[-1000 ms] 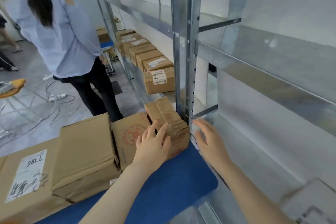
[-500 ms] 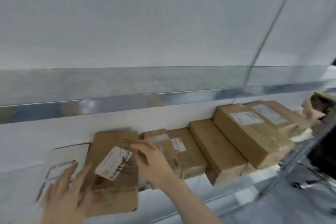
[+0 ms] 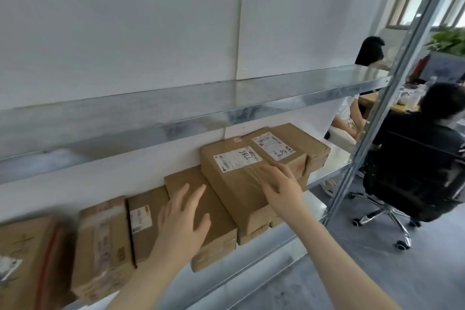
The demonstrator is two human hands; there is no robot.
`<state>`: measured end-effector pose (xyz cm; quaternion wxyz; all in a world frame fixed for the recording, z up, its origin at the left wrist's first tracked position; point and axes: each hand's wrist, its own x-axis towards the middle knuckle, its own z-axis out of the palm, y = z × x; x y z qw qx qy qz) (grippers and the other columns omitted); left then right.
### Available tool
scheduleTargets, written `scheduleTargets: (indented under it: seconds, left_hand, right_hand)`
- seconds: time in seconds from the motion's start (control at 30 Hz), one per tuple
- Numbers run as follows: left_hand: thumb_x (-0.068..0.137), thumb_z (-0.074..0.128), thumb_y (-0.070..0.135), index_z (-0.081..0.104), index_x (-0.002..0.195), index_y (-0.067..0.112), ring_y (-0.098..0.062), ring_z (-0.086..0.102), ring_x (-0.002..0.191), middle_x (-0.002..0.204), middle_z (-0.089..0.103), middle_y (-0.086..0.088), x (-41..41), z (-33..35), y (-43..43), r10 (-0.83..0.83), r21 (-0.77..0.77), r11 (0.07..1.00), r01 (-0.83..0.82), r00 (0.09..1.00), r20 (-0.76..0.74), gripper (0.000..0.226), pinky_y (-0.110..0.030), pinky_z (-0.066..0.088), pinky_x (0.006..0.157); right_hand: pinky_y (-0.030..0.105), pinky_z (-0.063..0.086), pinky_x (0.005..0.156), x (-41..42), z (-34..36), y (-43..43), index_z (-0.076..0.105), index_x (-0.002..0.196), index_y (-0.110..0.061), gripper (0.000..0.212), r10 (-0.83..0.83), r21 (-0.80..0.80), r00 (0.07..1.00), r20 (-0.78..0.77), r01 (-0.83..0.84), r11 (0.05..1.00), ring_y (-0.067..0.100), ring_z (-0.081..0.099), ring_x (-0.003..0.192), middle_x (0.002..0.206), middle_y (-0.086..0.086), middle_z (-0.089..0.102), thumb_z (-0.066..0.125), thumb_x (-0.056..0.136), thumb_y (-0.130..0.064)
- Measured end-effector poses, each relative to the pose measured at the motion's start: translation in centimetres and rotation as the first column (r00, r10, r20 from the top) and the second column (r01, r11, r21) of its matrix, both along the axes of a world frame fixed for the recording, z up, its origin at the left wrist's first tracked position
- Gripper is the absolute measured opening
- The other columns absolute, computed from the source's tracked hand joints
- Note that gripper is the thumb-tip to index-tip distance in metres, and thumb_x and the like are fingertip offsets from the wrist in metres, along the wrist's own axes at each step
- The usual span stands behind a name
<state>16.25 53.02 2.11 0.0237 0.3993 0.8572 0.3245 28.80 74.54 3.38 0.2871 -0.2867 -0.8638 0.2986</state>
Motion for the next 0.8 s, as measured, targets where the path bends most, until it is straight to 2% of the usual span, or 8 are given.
scheduleTargets:
  seconds: [0.13, 0.23, 0.27, 0.37, 0.5, 0.63, 0.67, 0.8]
  left_hand:
    - [0.094, 0.039, 0.051, 0.019, 0.141, 0.051, -0.018, 0.009, 0.145, 0.158, 0.004, 0.013, 1.3, -0.5, 8.4, 0.056, 0.028, 0.998, -0.062, 0.982, 0.179, 0.051, -0.050, 0.014, 0.117]
    - [0.095, 0.041, 0.049, 0.022, 0.141, 0.051, -0.013, 0.013, 0.144, 0.156, -0.001, 0.022, 1.7, -1.0, 12.0, 0.080, 0.134, 0.982, -0.131, 0.940, 0.331, 0.050, -0.035, 0.018, 0.115]
    - [0.095, 0.041, 0.046, 0.023, 0.142, 0.050, -0.013, 0.014, 0.144, 0.155, -0.001, 0.025, 1.8, -1.2, 12.6, 0.099, 0.147, 0.977, -0.156, 0.937, 0.336, 0.050, -0.030, 0.020, 0.112]
    - [0.097, 0.042, 0.037, 0.025, 0.142, 0.047, -0.017, 0.020, 0.141, 0.153, 0.001, 0.028, 1.9, -1.4, 13.3, 0.176, 0.110, 0.970, -0.215, 0.941, 0.289, 0.049, -0.034, 0.025, 0.114]
    - [0.097, 0.043, 0.029, 0.032, 0.140, 0.044, -0.015, 0.026, 0.138, 0.153, 0.009, 0.024, 1.4, -1.0, 12.2, 0.245, 0.086, 0.957, -0.276, 0.933, 0.262, 0.047, -0.033, 0.028, 0.112]
    - [0.098, 0.043, 0.026, 0.036, 0.141, 0.038, 0.004, 0.031, 0.121, 0.153, 0.016, 0.018, 1.0, -0.7, 10.2, 0.281, 0.089, 0.947, -0.307, 0.932, 0.231, 0.045, -0.003, 0.024, 0.094]
    - [0.098, 0.043, 0.025, 0.037, 0.140, 0.037, 0.007, 0.031, 0.119, 0.153, 0.017, 0.017, 1.0, -0.5, 9.6, 0.289, 0.096, 0.944, -0.316, 0.931, 0.221, 0.045, -0.001, 0.023, 0.092]
    - [0.097, 0.044, 0.023, 0.042, 0.139, 0.032, -0.009, 0.027, 0.137, 0.153, 0.021, 0.014, 1.1, 0.8, 7.0, 0.355, 0.121, 0.920, -0.373, 0.923, 0.147, 0.042, -0.020, 0.020, 0.108]
  right_hand:
    - [0.037, 0.034, 0.107, 0.2, -1.6, 6.4, 0.049, 0.132, -0.039, 0.041, 0.080, -0.033, 0.987, 0.142, -0.076, 0.997, 0.018, 0.037, 0.131, 0.145, -0.012, 0.037, 0.047, 0.091, -0.045]
    - [0.023, 0.033, 0.098, -0.2, -2.5, 8.2, 0.049, 0.133, -0.036, 0.044, 0.201, -0.039, 0.966, 0.161, -0.197, 0.980, 0.011, 0.040, 0.128, 0.143, -0.016, 0.036, 0.047, 0.091, -0.046]
    - [0.022, 0.034, 0.097, -0.4, -2.7, 8.2, 0.048, 0.134, -0.037, 0.044, 0.233, -0.041, 0.959, 0.160, -0.229, 0.973, 0.010, 0.041, 0.127, 0.144, -0.016, 0.035, 0.047, 0.091, -0.047]
    - [0.032, 0.039, 0.103, -1.0, -3.1, 7.6, 0.044, 0.135, -0.040, 0.045, 0.280, -0.061, 0.947, 0.158, -0.274, 0.960, 0.015, 0.040, 0.129, 0.150, -0.013, 0.030, 0.047, 0.091, -0.046]
    - [0.038, 0.027, 0.110, -1.9, -2.9, 6.6, 0.039, 0.138, -0.045, 0.049, 0.361, -0.122, 0.918, 0.166, -0.344, 0.931, 0.023, 0.028, 0.137, 0.153, -0.010, 0.025, 0.048, 0.090, -0.048]
    - [0.032, 0.028, 0.107, -2.8, -2.3, 5.3, 0.047, 0.133, -0.043, 0.044, 0.399, -0.156, 0.912, 0.098, -0.382, 0.911, 0.020, 0.031, 0.131, 0.147, -0.013, 0.032, 0.054, 0.089, -0.042]
    - [0.030, 0.027, 0.106, -3.1, -2.0, 4.8, 0.049, 0.132, -0.042, 0.043, 0.408, -0.161, 0.911, 0.067, -0.394, 0.905, 0.018, 0.031, 0.130, 0.143, -0.014, 0.033, 0.055, 0.089, -0.040]
    - [0.017, 0.032, 0.101, -4.7, -0.8, 2.1, 0.048, 0.134, -0.035, 0.043, 0.490, -0.231, 0.870, -0.054, -0.488, 0.842, 0.003, 0.030, 0.128, 0.140, -0.020, 0.026, 0.055, 0.092, -0.029]
